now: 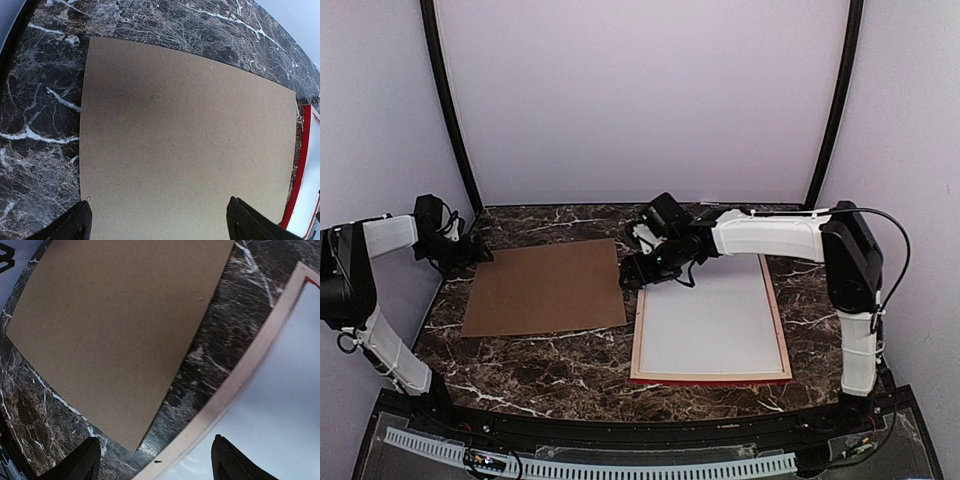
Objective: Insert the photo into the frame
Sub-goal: Pick up the backboard from the center of the board.
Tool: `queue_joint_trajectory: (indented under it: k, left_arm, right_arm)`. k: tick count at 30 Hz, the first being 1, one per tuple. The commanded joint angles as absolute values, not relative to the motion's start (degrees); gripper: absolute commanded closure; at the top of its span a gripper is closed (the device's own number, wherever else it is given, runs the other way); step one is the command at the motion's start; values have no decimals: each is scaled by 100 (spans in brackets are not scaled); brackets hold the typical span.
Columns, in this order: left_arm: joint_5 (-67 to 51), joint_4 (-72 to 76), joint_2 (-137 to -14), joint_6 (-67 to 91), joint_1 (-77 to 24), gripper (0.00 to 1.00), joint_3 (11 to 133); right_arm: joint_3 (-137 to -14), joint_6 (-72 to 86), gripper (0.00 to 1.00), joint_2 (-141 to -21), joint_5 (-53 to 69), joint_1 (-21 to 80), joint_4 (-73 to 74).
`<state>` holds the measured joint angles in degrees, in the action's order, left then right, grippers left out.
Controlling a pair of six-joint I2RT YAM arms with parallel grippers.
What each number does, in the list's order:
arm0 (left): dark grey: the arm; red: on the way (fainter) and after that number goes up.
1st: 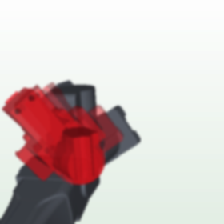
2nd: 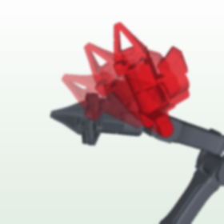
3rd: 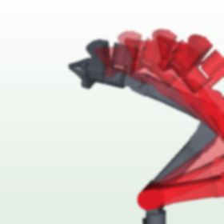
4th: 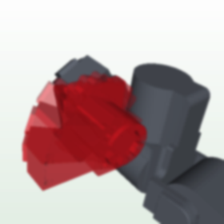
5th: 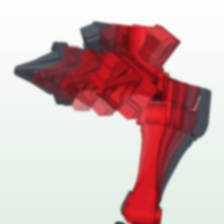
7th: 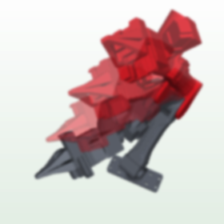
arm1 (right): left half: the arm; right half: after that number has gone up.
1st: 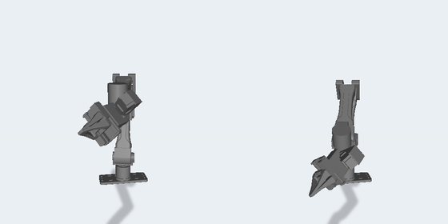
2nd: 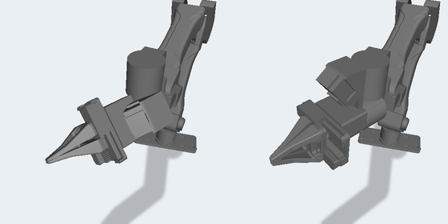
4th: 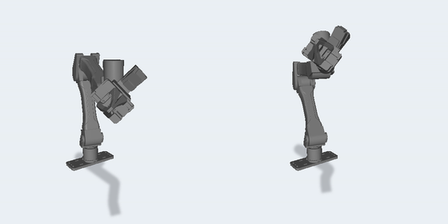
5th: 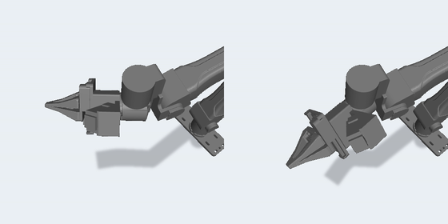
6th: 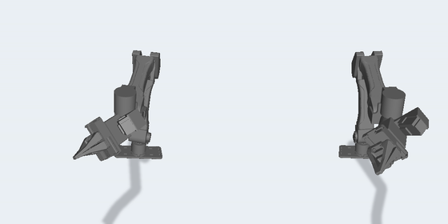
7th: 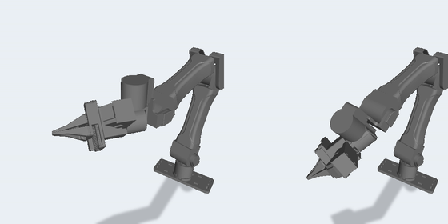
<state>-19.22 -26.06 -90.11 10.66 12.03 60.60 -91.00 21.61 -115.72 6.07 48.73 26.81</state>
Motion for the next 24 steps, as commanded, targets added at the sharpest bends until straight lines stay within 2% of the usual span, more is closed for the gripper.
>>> queue_joint_trajectory:
  k: [1, 10, 24]
  left_arm:
    - [-2153, -2706, -9096, 930, 1372, 3, 5899]
    - [-1861, -2790, -9363, 1094, 1467, 3, 5946]
    - [-1551, -2970, -9645, 969, 1486, 4, 5863]
  right_arm:
    - [-9977, 2258, 23, -12227, 821, 5207, 2755]
    - [-10659, 2461, 23, -13065, 750, 5309, 3067]
    - [-10449, 2602, 24, -13039, 96, 5222, 3385]
